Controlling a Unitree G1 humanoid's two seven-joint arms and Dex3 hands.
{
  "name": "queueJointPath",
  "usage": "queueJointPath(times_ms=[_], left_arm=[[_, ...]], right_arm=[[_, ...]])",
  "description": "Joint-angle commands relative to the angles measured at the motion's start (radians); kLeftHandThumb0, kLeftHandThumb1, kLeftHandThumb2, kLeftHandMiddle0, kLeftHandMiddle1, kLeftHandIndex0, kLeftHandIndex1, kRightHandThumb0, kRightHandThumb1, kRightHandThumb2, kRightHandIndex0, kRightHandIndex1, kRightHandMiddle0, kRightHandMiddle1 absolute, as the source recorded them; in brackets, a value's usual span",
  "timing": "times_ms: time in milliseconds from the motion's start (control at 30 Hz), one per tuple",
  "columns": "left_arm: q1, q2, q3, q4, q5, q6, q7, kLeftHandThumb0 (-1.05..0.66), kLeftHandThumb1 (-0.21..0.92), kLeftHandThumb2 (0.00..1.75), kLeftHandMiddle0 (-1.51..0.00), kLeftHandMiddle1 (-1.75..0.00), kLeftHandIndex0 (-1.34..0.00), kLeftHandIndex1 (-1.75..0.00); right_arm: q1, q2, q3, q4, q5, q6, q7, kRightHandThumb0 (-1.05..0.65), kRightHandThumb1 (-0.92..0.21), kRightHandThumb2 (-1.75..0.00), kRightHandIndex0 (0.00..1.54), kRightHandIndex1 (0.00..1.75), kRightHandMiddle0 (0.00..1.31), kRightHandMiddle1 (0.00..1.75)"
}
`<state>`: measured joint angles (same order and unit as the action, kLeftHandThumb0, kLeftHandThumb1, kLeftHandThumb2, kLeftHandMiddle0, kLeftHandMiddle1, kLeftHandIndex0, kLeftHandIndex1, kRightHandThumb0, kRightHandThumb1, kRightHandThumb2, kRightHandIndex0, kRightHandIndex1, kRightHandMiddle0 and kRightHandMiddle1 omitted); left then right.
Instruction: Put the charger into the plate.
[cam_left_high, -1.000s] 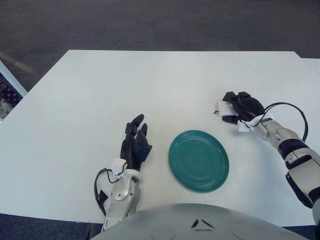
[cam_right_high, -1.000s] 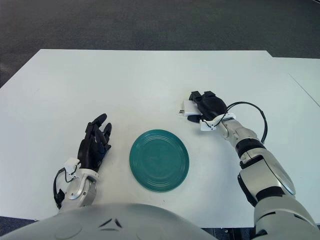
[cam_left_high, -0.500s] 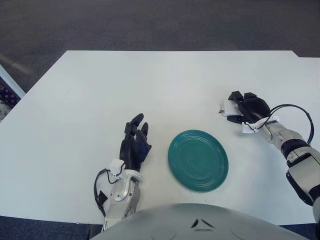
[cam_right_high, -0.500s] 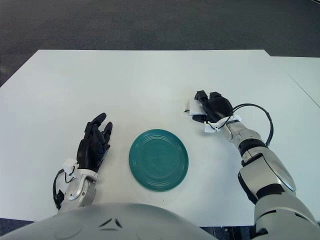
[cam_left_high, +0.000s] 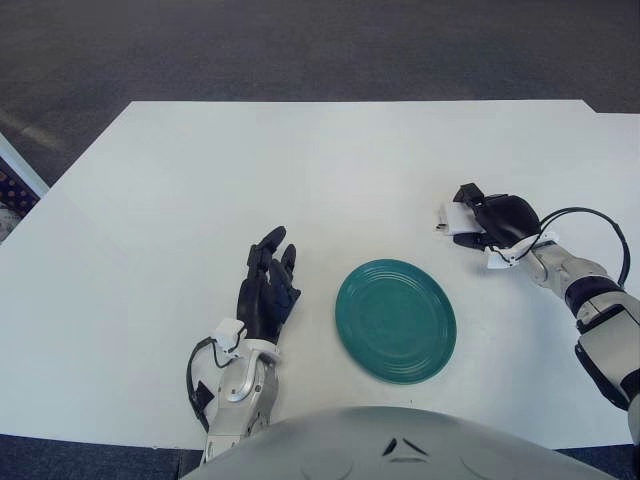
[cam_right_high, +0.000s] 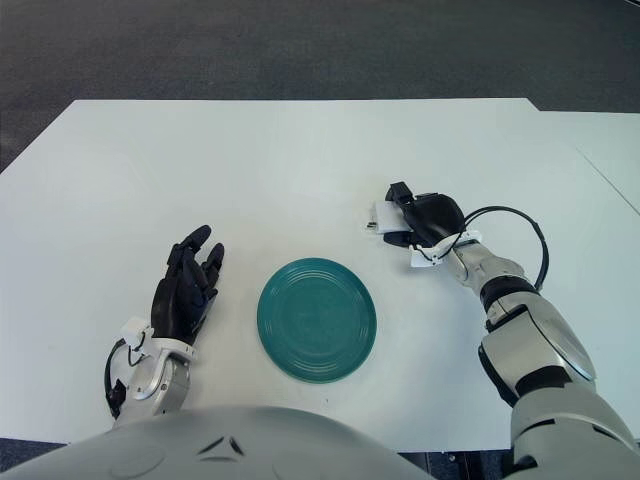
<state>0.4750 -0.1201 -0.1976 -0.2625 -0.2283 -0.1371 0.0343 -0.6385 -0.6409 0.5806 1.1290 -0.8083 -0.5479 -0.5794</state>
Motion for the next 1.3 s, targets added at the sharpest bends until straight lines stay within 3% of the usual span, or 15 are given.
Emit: queueJointPath(times_ms=[0,67,200,333,467,800,967,1267], left_arm=[[-0.005,-0.006,0.010,-0.012,-0.014,-0.006,-0.017,-0.86,0.92,0.85,-0.38,-0.01,0.00,-0.83],[-0.006,-0.007,0.012,-0.013,-0.017,-0.003,-0.021,-0.86,0.92,0.85,-0.38,-0.01,0.00,-0.83],[-0.007,-0.014,0.009,-0.009,0.006,-0.010,-0.006,-0.87,0.92,0.86,-0.39,-0.01,0.00,-0.83],[-0.006,-0.009,0.004,-0.011,0.022,-0.002,-0.003,-0.89,0.92,0.86,-0.40,-0.02,-0.01,-0.85],[-0.007,-0.005,0.002,-0.014,0.037,0.006,0.003,-0.90,0.92,0.85,-0.40,-0.02,-0.01,-0.86],[-0.004,-0.005,0.006,-0.017,0.046,0.011,0.004,-0.91,0.92,0.86,-0.40,-0.01,0.00,-0.87],[-0.017,-0.004,0.012,0.012,0.048,-0.032,-0.018,-0.92,0.92,0.87,-0.38,0.00,-0.01,-0.88],[-0.005,-0.009,0.011,-0.016,0.057,0.034,0.008,-0.90,0.92,0.88,-0.34,0.00,0.00,-0.88]], right_arm=[[-0.017,-0.024,-0.102,-0.186,0.101,-0.008,0.063,-0.53,-0.92,-0.68,0.96,1.75,0.81,1.75],[0.016,-0.032,-0.141,-0.285,0.130,0.002,0.099,-0.52,-0.92,-0.68,0.98,1.75,0.82,1.75],[0.134,-0.033,-0.230,-0.606,0.222,0.045,0.199,-0.53,-0.92,-0.65,1.04,1.75,0.86,1.75],[0.240,-0.008,-0.256,-0.846,0.256,0.097,0.270,-0.52,-0.92,-0.63,1.11,1.75,0.90,1.75],[0.307,0.012,-0.255,-0.994,0.263,0.125,0.323,-0.52,-0.92,-0.63,1.13,1.75,0.92,1.75],[0.385,0.036,-0.230,-1.080,0.210,0.097,0.403,-0.49,-0.92,-0.64,1.12,1.75,0.88,1.75],[0.419,0.038,-0.204,-1.125,0.174,0.028,0.460,-0.48,-0.92,-0.65,1.12,1.75,0.88,1.75],[0.536,0.050,-0.174,-1.212,0.024,-0.024,0.465,-0.47,-0.92,-0.70,1.12,1.75,0.88,1.75]])
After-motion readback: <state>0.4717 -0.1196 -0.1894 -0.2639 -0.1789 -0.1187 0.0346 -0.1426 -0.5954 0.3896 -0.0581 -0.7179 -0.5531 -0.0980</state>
